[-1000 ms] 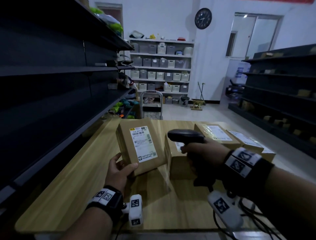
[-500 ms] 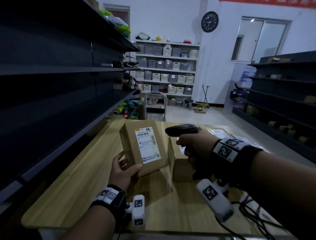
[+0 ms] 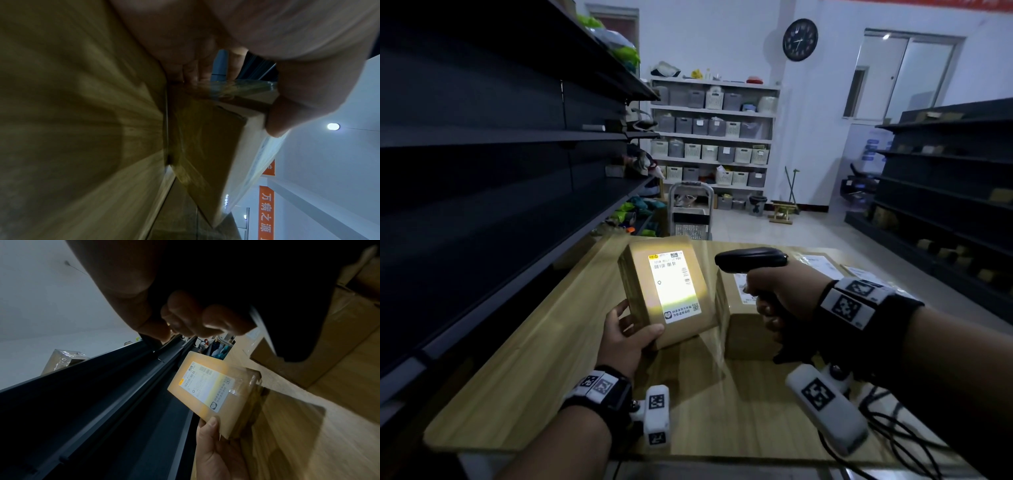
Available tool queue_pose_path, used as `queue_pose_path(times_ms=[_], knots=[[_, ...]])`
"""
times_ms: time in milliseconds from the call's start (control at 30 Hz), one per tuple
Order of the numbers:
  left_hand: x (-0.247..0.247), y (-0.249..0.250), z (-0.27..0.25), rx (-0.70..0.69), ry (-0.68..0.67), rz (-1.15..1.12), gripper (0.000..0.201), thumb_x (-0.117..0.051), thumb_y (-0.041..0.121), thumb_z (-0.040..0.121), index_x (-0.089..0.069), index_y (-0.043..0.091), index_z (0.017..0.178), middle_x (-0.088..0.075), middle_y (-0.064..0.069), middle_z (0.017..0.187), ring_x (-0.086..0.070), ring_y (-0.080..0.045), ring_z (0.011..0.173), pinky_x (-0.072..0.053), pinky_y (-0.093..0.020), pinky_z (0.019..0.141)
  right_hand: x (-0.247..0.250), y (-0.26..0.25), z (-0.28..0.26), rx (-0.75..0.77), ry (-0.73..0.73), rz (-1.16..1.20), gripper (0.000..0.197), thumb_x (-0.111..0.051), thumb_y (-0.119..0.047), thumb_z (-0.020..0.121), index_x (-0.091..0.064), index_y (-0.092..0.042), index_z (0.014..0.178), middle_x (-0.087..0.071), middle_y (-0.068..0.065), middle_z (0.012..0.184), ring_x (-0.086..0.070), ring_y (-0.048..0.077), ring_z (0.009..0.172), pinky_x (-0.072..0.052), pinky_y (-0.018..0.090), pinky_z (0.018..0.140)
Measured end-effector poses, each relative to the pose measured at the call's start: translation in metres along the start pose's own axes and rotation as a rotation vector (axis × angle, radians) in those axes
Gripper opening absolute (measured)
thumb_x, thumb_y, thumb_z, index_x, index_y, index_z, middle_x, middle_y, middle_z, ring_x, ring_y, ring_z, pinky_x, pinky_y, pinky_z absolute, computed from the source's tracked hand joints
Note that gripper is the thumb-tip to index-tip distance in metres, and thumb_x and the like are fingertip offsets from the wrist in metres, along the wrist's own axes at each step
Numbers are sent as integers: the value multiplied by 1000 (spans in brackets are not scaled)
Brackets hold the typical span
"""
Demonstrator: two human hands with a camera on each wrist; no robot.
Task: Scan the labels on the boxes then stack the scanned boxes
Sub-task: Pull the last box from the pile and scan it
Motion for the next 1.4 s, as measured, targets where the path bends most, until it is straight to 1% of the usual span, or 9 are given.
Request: queue_pose_path(times_ms=[467, 600, 700, 833, 933, 1133, 1233, 1300, 1400], knots=[[6, -18, 18, -1, -1, 10, 114, -110, 51, 36, -60, 51, 139, -78, -6, 134, -75, -38, 123, -64, -66, 96, -1, 1, -8, -22, 9, 1, 26, -68, -22, 86, -52, -17, 66, -47, 5, 57, -42, 21, 46, -36, 30, 54], [4, -11, 12, -17, 0, -18, 94, -104, 37, 45, -62, 58, 126, -75, -4, 133, -75, -36, 120, -64, -65, 97, -1, 1, -8, -9, 10, 33, 23, -68, -19, 88, -53, -16, 70, -44, 6, 58, -38, 21, 47, -33, 32, 56], [3, -8, 8, -19, 3, -27, 99, -101, 37, 43, -59, 52, 132, -75, -5, 133, -75, -36, 120, -64, -65, 98, 0, 2, -8, -13, 8, 46, 25, -68, -18, 89, -52, -16, 70, -43, 7, 59, -38, 21, 47, -32, 32, 57], [3, -5, 6, -35, 5, -22, 94, -102, 39, 44, -60, 58, 126, -73, -4, 135, -74, -35, 122, -63, -65, 99, 2, 7, -7, -22, -8, 84, 17, -70, -18, 89, -57, -13, 80, -46, 8, 61, -41, 23, 49, -37, 35, 59], [2, -4, 4, -36, 2, -31, 105, -101, 39, 43, -57, 48, 138, -73, -4, 134, -74, -35, 122, -62, -65, 100, 6, 20, -4, -23, -43, 175, 16, -70, -18, 91, -58, -11, 83, -47, 9, 60, -43, 23, 48, -40, 34, 57], [0, 1, 0, -25, -23, -58, 103, -99, 40, 42, -57, 48, 136, -73, -4, 133, -74, -36, 119, -62, -65, 100, 22, 65, 12, -46, -102, 486, 23, -71, -21, 86, -61, -14, 68, -41, 7, 60, -38, 21, 46, -38, 31, 51], [-2, 2, -3, -26, -17, -76, 96, -99, 36, 50, -59, 42, 138, -74, -7, 133, -76, -37, 116, -62, -64, 100, 33, 96, 23, -62, -121, 675, 23, -70, -26, 82, -56, -15, 68, -37, 3, 58, -37, 18, 43, -37, 28, 48], [-2, 1, -2, -22, -10, -97, 106, -104, 41, 44, -60, 38, 141, -75, -9, 133, -78, -37, 114, -62, -64, 100, 40, 119, 30, -90, -115, 789, 25, -68, -28, 80, -52, -14, 67, -37, 2, 55, -38, 18, 41, -37, 28, 46], [-2, -1, 0, -17, 6, -126, 111, -99, 46, 42, -60, 31, 146, -75, -13, 134, -78, -38, 113, -63, -61, 99, 49, 152, 43, -99, -124, 889, 36, -85, -22, 66, -51, -11, 66, -36, 3, 54, -39, 19, 40, -39, 29, 45]])
Point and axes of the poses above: each hand's wrist, its own z-axis towards the middle knuckle, its own x-axis out of the back of the hand, y = z × x, the point moved 3 cm from there along z, towards the middle knuckle
